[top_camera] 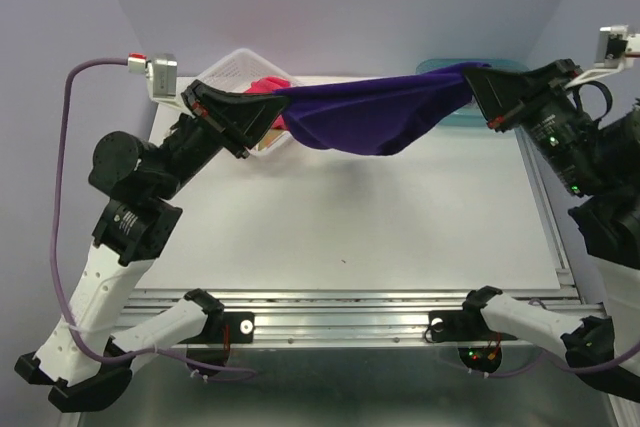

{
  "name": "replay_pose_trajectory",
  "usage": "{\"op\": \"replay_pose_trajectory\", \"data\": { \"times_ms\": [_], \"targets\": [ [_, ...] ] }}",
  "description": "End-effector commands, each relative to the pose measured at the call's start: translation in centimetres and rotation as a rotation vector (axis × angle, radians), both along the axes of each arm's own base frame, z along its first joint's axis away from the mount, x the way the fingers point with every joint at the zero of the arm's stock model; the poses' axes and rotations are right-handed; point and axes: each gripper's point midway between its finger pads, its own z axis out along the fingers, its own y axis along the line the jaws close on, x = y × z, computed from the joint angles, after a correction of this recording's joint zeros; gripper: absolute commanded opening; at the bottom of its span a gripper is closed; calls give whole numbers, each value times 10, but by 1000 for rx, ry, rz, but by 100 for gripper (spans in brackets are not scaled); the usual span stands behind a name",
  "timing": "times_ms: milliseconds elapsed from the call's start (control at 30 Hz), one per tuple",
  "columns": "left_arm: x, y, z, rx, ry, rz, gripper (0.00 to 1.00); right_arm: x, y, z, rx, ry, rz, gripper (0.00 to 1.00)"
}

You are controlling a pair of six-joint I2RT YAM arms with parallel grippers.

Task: Fold and stack the towels
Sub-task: Flatten out the crumpled towel

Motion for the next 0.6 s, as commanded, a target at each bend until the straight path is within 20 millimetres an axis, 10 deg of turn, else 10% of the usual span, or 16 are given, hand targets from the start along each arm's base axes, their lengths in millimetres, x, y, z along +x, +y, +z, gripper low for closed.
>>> {"op": "replay_pose_trajectory", "data": {
  "times_ms": [0,333,467,567],
  "targets": [
    [-53,-3,40,-44,-137,-199,0,-42,6,18,28,-41,154,1],
    [-114,16,51,-117,-210,-334,0,-110,14,42,65,-102,402,1],
    [-106,18,43,-124,-194,-295,0,-98,6,37,80,-93,327,1],
    [-59,6,23,-112,-99,-189,0,-52,1,7,77,-19,163,1]
  ]
}}
